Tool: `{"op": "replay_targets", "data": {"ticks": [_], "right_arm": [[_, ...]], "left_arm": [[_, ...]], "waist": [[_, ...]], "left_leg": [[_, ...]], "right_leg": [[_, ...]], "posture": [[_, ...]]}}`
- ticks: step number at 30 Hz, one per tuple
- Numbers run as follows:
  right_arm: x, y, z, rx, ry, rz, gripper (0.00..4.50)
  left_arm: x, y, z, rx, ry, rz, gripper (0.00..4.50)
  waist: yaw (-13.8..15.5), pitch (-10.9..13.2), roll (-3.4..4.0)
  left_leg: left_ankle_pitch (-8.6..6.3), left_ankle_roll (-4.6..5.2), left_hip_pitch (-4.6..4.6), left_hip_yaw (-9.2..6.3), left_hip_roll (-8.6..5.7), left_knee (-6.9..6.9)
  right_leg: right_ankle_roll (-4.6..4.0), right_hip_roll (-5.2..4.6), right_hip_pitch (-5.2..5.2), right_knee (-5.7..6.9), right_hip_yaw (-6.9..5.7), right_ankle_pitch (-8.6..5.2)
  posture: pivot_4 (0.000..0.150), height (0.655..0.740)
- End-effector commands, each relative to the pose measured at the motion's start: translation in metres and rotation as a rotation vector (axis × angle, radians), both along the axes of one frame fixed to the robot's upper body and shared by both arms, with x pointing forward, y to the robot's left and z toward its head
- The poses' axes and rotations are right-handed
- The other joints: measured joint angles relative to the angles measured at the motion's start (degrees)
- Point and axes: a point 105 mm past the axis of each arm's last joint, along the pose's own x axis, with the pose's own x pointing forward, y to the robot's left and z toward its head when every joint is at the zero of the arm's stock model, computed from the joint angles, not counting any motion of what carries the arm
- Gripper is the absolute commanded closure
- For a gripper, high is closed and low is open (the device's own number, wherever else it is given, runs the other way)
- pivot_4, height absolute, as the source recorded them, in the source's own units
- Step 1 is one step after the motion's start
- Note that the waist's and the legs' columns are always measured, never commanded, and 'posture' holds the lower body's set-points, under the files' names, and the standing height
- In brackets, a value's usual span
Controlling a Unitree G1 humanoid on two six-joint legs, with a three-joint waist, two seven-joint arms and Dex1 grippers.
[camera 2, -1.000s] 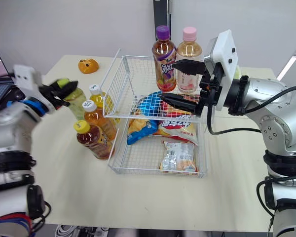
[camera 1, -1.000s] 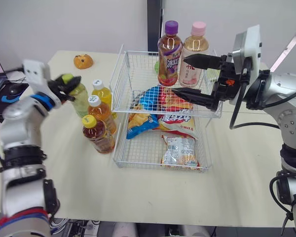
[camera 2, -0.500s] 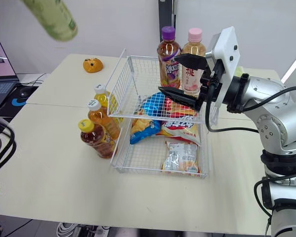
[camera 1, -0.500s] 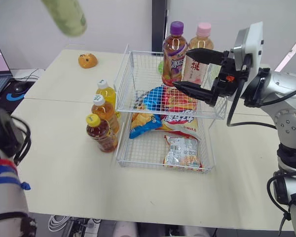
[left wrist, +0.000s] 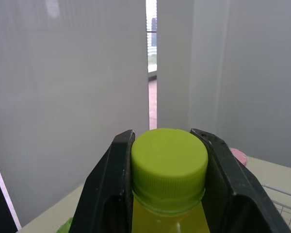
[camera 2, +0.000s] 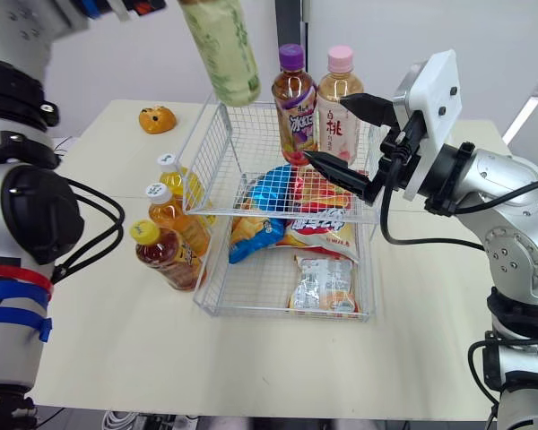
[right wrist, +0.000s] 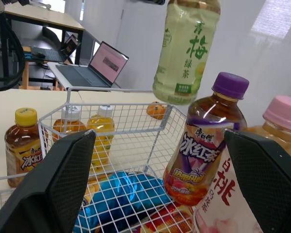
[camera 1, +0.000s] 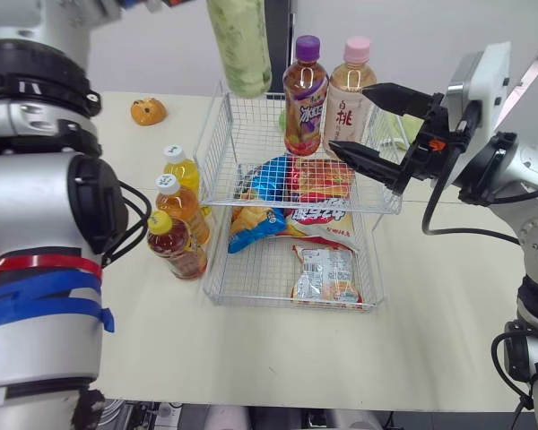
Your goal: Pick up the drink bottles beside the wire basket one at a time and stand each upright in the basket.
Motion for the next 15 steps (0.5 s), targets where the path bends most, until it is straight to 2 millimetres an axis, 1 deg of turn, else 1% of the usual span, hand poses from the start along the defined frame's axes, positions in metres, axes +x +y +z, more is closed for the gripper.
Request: {"op": "replay_targets", "data": {"ticks": [1,3,7,11,15], "right_arm": [[-0.012,-0.006,0.011,0.011,-0.060,-0.037,0.00],[-0.013,-0.008,0.011,0.012,-0.058,-0.051,0.00],[-0.015,-0.012,0.011,0.006,-0.054,-0.083,0.00],[-0.017,-0.015,0.012,0.002,-0.051,-0.104,0.00],[-0.019,-0.015,0.011,-0.004,-0.041,-0.105,0.00]], "left_arm": [[-0.003,-0.008,0.008,0.025,-0.090,-0.008,3.13],[0.000,-0.013,-0.003,0.048,-0.087,-0.029,3.13],[0.015,-0.020,-0.026,0.065,-0.060,0.001,3.13],[0.020,-0.027,-0.038,0.058,-0.027,-0.019,3.13],[0.026,-0.033,-0.054,0.051,0.015,-0.025,3.13]], "waist": [[-0.07,0.02,0.04],[-0.17,0.04,0.06],[-0.08,0.04,0.08],[0.02,0.05,0.07],[0.08,0.04,0.07]], "left_leg": [[0.00,0.00,0.01,0.00,0.00,0.00],[0.00,0.00,0.02,0.01,0.00,-0.01],[0.01,-0.01,0.04,0.01,0.00,0.02],[0.01,-0.01,-0.02,0.00,-0.01,0.04],[0.01,-0.01,-0.01,0.00,-0.03,0.01]], "right_leg": [[0.00,0.00,0.00,0.01,0.01,0.00],[0.00,0.01,0.00,0.02,0.02,0.00],[0.00,0.02,0.00,0.06,0.02,0.00],[0.00,0.01,0.00,0.02,0.01,0.00],[0.00,0.01,0.00,-0.01,0.02,0.00]], "posture": [[0.150,0.7400],[0.150,0.7400],[0.150,0.7400],[0.150,0.7400],[0.150,0.7400]]}}
